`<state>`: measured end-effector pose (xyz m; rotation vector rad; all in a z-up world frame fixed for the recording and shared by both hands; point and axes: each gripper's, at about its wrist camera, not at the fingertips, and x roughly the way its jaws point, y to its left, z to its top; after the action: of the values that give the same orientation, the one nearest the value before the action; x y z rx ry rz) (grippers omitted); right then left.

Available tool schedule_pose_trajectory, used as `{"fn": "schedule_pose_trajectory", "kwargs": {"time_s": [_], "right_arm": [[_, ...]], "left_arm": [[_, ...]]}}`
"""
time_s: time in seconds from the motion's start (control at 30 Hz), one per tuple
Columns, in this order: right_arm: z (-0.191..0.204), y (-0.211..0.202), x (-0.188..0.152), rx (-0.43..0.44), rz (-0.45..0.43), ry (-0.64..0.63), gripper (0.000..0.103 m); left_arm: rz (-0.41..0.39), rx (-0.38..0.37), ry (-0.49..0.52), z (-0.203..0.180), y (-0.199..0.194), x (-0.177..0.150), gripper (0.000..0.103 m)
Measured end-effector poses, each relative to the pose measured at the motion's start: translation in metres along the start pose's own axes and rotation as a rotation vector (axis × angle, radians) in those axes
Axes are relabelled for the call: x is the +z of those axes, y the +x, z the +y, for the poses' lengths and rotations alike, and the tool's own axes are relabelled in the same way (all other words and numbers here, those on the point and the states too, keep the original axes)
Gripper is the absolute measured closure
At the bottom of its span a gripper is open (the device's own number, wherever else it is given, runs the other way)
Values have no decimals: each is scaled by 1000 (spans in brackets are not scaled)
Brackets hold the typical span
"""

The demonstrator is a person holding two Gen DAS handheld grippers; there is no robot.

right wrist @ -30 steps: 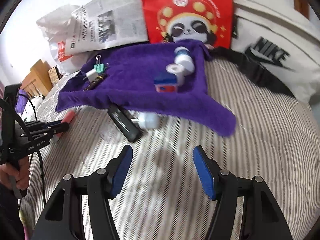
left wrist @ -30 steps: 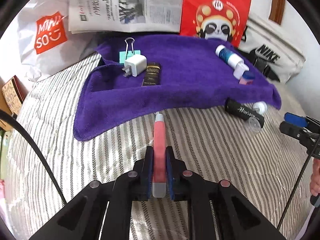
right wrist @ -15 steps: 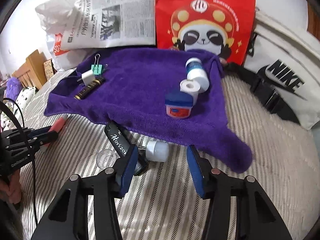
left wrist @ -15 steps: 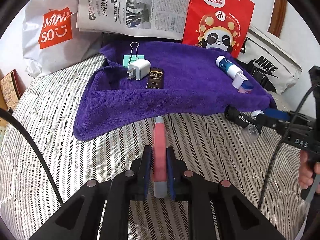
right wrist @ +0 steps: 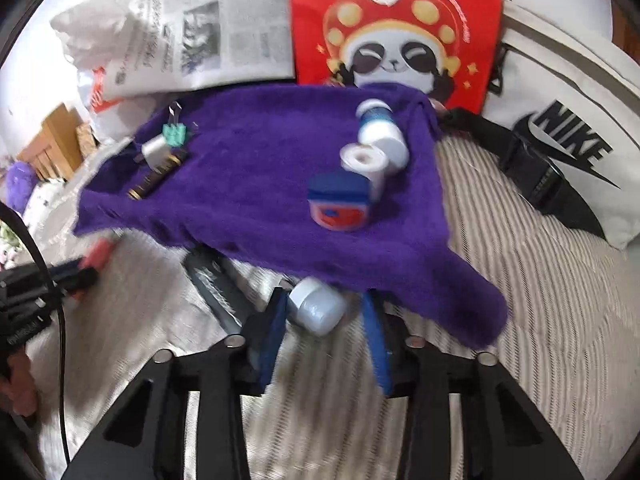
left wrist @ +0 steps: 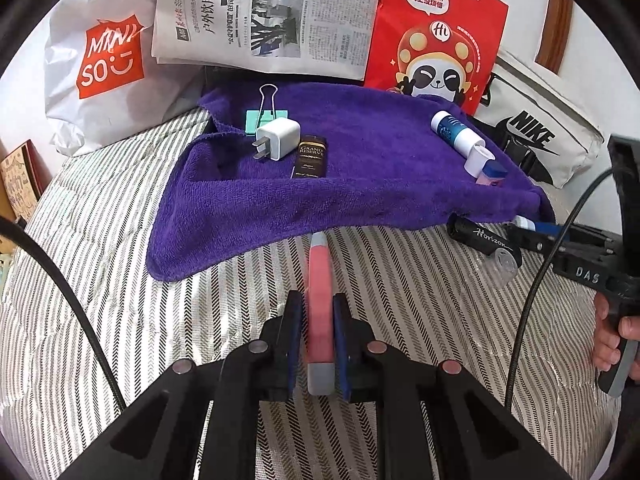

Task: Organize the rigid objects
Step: 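Lower the open right tool around the small white jar beside the Horizon case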

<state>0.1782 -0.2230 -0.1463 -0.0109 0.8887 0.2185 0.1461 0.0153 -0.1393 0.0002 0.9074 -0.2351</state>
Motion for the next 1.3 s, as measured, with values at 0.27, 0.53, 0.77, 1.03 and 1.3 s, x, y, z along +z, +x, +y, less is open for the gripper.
{"fn": "schedule_pose_trajectory", "kwargs": {"time_s": [0.27,0.53,0.77,1.03,1.3], "right_arm": [[7,3,-2,-46,-19,-52,67],[5,4,-1,-34,-19,-46,65],[3,4,-2,-20,-23,-35,65],[5,4,-2,-28,-23,-42,65],[6,4,-1,-37,-23,-48,65]], "left_arm": [[1,0,-1,1,0,0,88],[2,6,18,-3,0,0,85],[2,14,24,-4,1,0,85],[3,22,29,-5,1,0,85],[0,-9,3,1,0,0,85]]}}
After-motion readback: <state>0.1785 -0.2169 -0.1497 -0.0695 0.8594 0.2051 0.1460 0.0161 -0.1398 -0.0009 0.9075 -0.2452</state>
